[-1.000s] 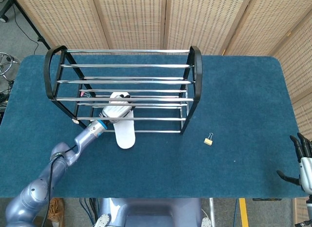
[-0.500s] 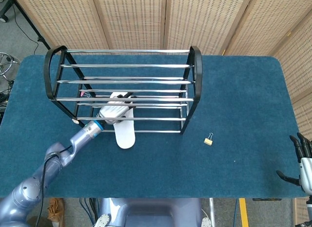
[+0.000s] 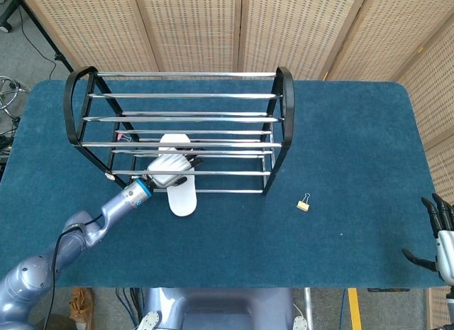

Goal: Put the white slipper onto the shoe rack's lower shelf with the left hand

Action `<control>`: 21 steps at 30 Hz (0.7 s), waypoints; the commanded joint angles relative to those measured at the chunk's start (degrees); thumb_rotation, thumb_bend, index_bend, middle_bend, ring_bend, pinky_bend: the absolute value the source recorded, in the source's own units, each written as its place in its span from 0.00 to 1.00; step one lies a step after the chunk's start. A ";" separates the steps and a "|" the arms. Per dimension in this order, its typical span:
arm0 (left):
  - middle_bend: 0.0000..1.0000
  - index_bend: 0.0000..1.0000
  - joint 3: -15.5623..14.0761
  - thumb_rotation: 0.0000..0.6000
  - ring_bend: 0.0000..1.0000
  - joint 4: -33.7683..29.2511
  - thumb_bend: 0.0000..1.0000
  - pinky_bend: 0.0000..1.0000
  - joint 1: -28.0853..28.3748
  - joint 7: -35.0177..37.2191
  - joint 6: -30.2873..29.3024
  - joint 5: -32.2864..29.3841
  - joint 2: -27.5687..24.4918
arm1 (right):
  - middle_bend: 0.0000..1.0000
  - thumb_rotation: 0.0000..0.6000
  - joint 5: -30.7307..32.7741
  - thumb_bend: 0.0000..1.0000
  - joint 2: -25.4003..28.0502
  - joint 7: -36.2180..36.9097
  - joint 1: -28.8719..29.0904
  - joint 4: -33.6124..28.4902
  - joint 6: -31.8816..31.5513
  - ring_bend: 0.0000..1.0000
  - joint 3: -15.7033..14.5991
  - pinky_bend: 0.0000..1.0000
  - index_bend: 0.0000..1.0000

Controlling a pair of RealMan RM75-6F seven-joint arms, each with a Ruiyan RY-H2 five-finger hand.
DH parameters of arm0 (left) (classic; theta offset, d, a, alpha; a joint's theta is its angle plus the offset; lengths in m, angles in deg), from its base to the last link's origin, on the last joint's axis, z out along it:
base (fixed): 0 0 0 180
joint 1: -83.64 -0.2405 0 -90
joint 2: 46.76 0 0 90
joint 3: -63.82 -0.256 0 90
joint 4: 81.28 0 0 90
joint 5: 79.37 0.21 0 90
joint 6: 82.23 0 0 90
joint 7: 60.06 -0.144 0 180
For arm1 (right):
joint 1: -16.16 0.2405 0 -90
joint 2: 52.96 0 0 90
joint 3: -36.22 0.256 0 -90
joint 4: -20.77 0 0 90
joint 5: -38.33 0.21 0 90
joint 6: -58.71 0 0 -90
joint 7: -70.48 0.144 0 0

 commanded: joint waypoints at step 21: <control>0.19 0.35 -0.88 1.00 0.13 -20.67 0.23 0.39 0.56 -0.83 -0.94 2.53 -3.70 | 0.00 1.00 -0.48 0.00 0.33 -0.19 -0.34 -0.49 -0.57 0.00 -0.26 0.00 0.00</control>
